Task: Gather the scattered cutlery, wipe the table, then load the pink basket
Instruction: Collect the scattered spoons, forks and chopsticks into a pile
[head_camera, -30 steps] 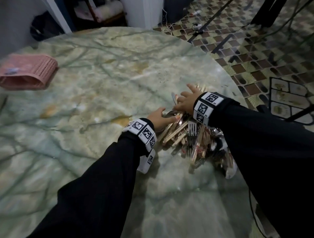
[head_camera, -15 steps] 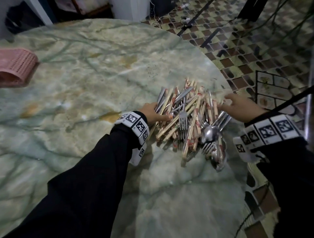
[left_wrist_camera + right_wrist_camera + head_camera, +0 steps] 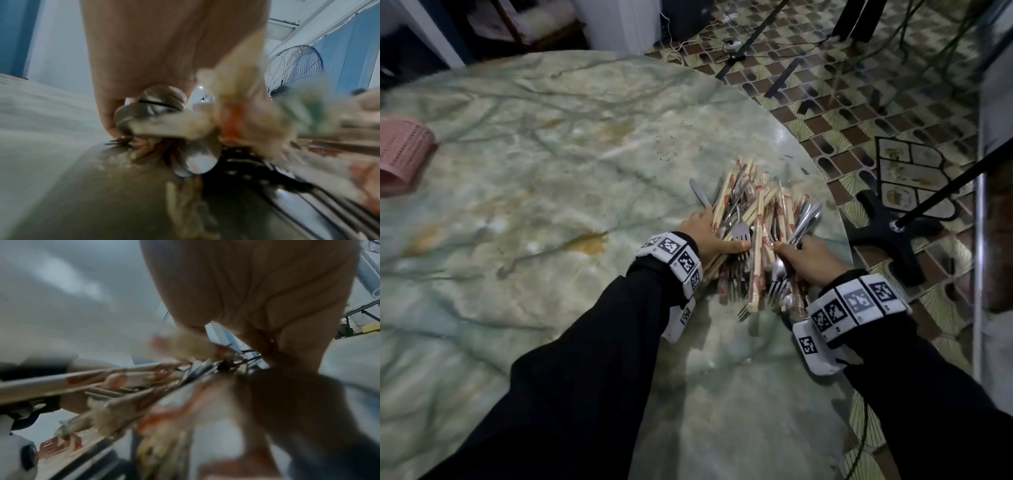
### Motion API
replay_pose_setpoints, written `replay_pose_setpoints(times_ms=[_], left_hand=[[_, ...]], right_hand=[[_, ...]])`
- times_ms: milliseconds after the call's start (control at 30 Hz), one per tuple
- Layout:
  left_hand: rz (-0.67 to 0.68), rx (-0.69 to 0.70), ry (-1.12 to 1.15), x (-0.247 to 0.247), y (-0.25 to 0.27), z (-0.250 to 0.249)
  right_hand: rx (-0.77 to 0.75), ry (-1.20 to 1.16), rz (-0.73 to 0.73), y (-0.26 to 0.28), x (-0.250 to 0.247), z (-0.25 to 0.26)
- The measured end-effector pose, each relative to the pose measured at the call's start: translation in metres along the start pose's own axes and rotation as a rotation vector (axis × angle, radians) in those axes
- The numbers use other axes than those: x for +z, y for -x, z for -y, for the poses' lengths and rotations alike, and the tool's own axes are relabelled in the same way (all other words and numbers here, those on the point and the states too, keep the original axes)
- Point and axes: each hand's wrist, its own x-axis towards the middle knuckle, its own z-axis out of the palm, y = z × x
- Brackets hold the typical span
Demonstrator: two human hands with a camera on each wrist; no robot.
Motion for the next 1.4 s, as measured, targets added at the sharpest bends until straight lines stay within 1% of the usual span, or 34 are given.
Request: replay_pose_setpoints(times_ms=[100,233,300,400,500,633,733,867,1000,1133,1300,1400], left_hand=[[0.018,0.010,-0.021,0.002,0.001,-0.008],[0.049,0.004,0.087,0.000,-0.003,-0.006],[0.046,-0.005,0.148,-0.001,-0.005,-0.003],[0.032,0.018,0.215,-0.003,0.002,-0.002],[0.016,0.001,0.193,-0.003,0.003,0.003],[-0.036,0.027,0.179,-0.006,0.008,0.005],[-0.061,0.035,0.176,-0.008,0.008,0.009],[-0.059,0.018,0.148,-0.010,0.012,0.013],[-0.057,-0.004,0.195,-0.010,0.018,0.016],[-0.072,0.014,0.236,-0.013,0.031,0.015],[-0.113,0.039,0.147,-0.014,0.047,0.016],[-0.127,0.026,0.094,-0.014,0.063,0.017]], right_hand=[[-0.007,-0.029,0.001,0.001,0.001,0.005],[0.001,-0.051,0.025,0.002,-0.001,0.004],[0.034,-0.013,0.022,-0.002,0.000,0.000],[0.087,0.099,-0.013,0.000,0.002,0.000],[0.096,0.127,-0.013,0.002,0.000,0.000],[0.072,0.046,-0.008,0.002,-0.002,0.001],[0.051,0.032,-0.016,0.001,-0.002,0.000],[0.045,0.030,-0.027,0.004,-0.002,0.002],[0.041,0.079,-0.070,0.007,0.001,0.001],[0.013,0.111,-0.110,0.013,0.000,0.000],[-0.009,0.128,-0.119,0.025,-0.001,0.001],[-0.061,0.186,-0.147,0.037,-0.001,0.002]])
